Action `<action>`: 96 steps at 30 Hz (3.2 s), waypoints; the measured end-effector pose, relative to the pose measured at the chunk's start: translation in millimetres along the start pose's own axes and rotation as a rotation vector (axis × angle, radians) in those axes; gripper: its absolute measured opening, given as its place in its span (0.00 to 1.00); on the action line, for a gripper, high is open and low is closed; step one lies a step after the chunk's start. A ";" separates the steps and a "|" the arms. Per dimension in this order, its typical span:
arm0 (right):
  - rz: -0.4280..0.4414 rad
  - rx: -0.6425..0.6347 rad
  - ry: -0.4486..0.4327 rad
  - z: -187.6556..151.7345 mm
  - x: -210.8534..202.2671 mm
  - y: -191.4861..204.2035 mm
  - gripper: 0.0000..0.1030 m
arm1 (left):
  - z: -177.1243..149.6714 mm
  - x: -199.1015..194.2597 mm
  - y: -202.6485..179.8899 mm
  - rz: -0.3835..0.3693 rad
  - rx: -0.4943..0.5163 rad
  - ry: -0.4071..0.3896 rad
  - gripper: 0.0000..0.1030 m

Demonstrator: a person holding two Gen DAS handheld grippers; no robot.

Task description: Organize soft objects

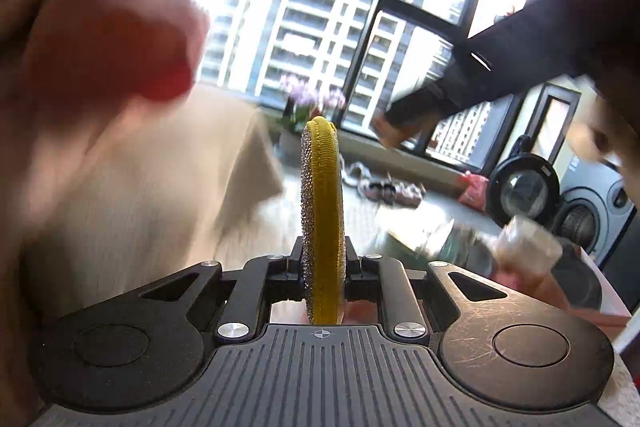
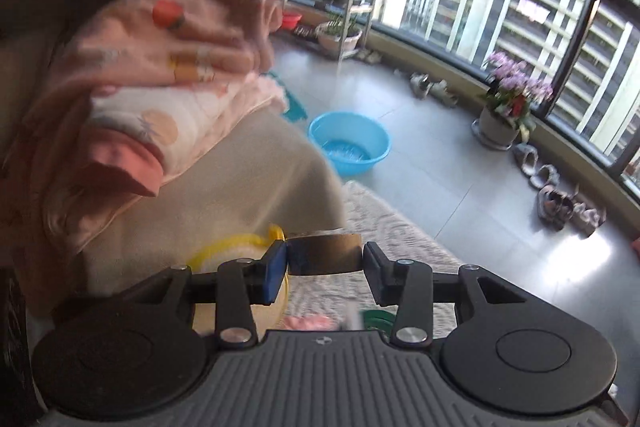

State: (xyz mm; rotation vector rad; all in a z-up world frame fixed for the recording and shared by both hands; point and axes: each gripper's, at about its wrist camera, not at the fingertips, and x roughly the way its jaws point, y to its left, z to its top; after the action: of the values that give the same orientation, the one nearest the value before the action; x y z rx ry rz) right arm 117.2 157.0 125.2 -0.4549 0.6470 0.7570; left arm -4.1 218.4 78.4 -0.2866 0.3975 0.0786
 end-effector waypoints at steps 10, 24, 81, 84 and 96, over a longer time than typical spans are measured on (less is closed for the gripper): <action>-0.113 0.173 -0.142 -64.1 -90.1 -99.8 0.40 | 59.4 -4.8 -79.3 -0.012 0.197 -0.045 0.18; -0.319 0.412 -0.159 -199.5 -157.9 -220.5 0.40 | 18.8 48.0 -268.9 -0.298 0.416 0.080 0.18; -0.245 0.424 -0.006 -226.2 -104.1 -194.4 0.44 | -14.0 23.3 -98.8 -0.174 0.145 0.122 0.19; -0.211 0.390 -0.006 -215.1 -95.5 -175.5 0.47 | -13.1 27.2 -50.9 -0.048 0.028 0.131 0.19; -0.100 0.141 0.002 -195.3 -57.6 -78.3 0.49 | -37.0 72.2 -16.1 -0.047 -0.080 0.257 0.21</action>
State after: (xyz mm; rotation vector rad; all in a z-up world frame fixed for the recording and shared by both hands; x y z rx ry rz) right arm 71.8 -36.7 36.0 -0.3560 0.6693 0.6117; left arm 50.7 193.7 21.5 -0.3863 0.6436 0.0110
